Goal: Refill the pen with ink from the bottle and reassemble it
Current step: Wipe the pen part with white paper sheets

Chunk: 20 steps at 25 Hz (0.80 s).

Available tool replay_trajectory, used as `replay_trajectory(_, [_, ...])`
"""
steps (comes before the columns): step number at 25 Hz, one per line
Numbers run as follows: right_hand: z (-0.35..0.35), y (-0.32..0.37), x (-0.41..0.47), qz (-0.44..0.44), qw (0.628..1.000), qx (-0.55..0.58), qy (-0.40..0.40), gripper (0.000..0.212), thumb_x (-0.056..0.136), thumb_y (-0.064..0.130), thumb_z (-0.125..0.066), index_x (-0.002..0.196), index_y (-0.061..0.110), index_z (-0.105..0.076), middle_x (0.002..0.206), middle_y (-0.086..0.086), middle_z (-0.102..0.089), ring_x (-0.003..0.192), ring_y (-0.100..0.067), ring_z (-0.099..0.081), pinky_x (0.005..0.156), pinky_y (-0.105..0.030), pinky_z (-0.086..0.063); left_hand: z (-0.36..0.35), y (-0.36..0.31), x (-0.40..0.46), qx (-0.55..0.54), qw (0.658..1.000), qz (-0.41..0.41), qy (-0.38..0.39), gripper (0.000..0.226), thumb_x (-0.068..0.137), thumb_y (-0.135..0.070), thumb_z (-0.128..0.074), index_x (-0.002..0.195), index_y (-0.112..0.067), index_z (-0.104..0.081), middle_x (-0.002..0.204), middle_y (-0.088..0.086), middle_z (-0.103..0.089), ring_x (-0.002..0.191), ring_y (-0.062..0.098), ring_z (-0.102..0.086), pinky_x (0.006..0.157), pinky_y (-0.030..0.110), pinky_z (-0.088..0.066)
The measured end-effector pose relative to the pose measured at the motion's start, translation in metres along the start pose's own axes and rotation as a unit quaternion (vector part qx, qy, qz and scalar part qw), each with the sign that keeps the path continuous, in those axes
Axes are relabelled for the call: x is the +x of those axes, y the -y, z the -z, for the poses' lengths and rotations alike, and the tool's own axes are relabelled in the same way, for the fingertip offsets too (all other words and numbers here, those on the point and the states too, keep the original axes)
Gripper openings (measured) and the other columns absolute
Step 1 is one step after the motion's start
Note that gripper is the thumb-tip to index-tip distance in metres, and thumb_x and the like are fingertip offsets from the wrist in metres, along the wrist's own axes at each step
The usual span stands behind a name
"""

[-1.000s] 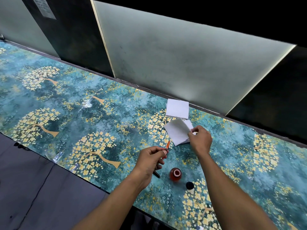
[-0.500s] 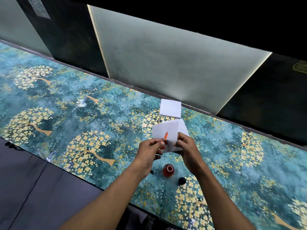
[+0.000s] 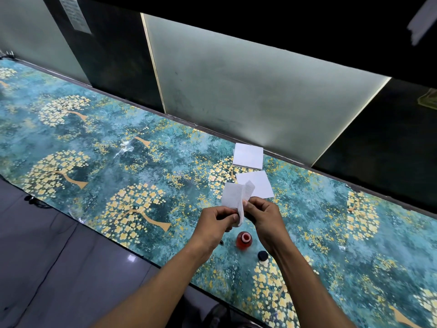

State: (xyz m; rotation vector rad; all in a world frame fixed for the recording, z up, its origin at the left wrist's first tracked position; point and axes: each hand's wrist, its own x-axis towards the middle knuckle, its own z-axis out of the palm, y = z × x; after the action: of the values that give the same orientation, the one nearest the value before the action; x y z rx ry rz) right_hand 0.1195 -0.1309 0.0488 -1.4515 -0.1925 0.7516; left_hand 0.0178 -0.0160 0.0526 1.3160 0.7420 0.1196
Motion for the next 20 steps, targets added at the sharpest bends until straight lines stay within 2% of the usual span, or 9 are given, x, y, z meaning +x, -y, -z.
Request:
replay_trajectory(3, [-0.005, 0.001, -0.005, -0.018, 1.0, 0.004, -0.017, 0.021, 0.095, 0.016, -0.064, 0.087, -0.002, -0.073, 0.089, -0.024, -0.073, 0.08, -0.031, -0.066, 0.079, -0.046, -0.051, 0.005, 0.0, -0.005, 0.018, 1.0, -0.017, -0.002, 0.011, 0.085, -0.007, -0.071, 0.091, -0.012, -0.079, 0.07, -0.001, -0.072, 0.057, 0.003, -0.053, 0.061, 0.02, -0.045])
replay_trajectory(6, [-0.008, 0.003, -0.008, -0.045, 0.996, 0.069, -0.025, 0.021, 0.098, 0.015, -0.06, 0.084, 0.009, -0.072, 0.085, -0.017, -0.073, 0.075, -0.028, -0.067, 0.071, -0.037, -0.054, 0.008, 0.0, -0.008, 0.041, 0.999, -0.031, -0.005, 0.012, 0.083, -0.008, -0.073, 0.091, -0.015, -0.079, 0.076, -0.004, -0.074, 0.061, 0.002, -0.057, 0.062, 0.019, -0.047])
replay_trajectory(12, [-0.013, 0.01, -0.017, -0.067, 0.991, 0.112, -0.029, 0.018, 0.099, 0.011, -0.057, 0.088, 0.005, -0.071, 0.083, -0.014, -0.075, 0.071, -0.021, -0.071, 0.063, -0.028, -0.058, 0.012, -0.002, -0.015, 0.065, 0.996, -0.054, -0.017, 0.011, 0.081, -0.01, -0.076, 0.09, -0.016, -0.08, 0.074, -0.007, -0.074, 0.065, -0.001, -0.063, 0.062, 0.016, -0.049])
replay_trajectory(15, [-0.014, 0.013, -0.02, -0.092, 0.988, 0.122, -0.025, 0.015, 0.097, 0.006, -0.058, 0.087, 0.003, -0.067, 0.081, -0.014, -0.075, 0.068, -0.02, -0.072, 0.063, -0.025, -0.059, 0.015, -0.001, -0.017, 0.067, 0.996, -0.053, -0.015, 0.009, 0.08, -0.012, -0.078, 0.087, -0.017, -0.079, 0.073, -0.006, -0.074, 0.069, 0.008, -0.067, 0.064, 0.034, -0.059])
replay_trajectory(17, [-0.013, 0.015, -0.02, -0.092, 0.986, 0.133, -0.03, 0.012, 0.097, 0.005, -0.058, 0.086, 0.003, -0.064, 0.079, -0.014, -0.074, 0.066, -0.019, -0.072, 0.061, -0.025, -0.059, 0.018, 0.001, -0.017, 0.078, 0.995, -0.057, -0.018, 0.007, 0.079, -0.014, -0.079, 0.084, -0.019, -0.079, 0.074, -0.004, -0.073, 0.07, 0.01, -0.066, 0.061, 0.04, -0.06])
replay_trajectory(20, [-0.016, 0.014, -0.022, -0.102, 0.987, 0.123, -0.025, 0.01, 0.096, 0.006, -0.059, 0.089, 0.002, -0.064, 0.075, -0.012, -0.075, 0.063, -0.017, -0.072, 0.058, -0.023, -0.057, 0.021, 0.001, -0.019, 0.075, 0.995, -0.061, -0.022, 0.008, 0.079, -0.012, -0.079, 0.084, -0.018, -0.078, 0.082, 0.003, -0.074, 0.073, 0.012, -0.069, 0.057, 0.031, -0.058])
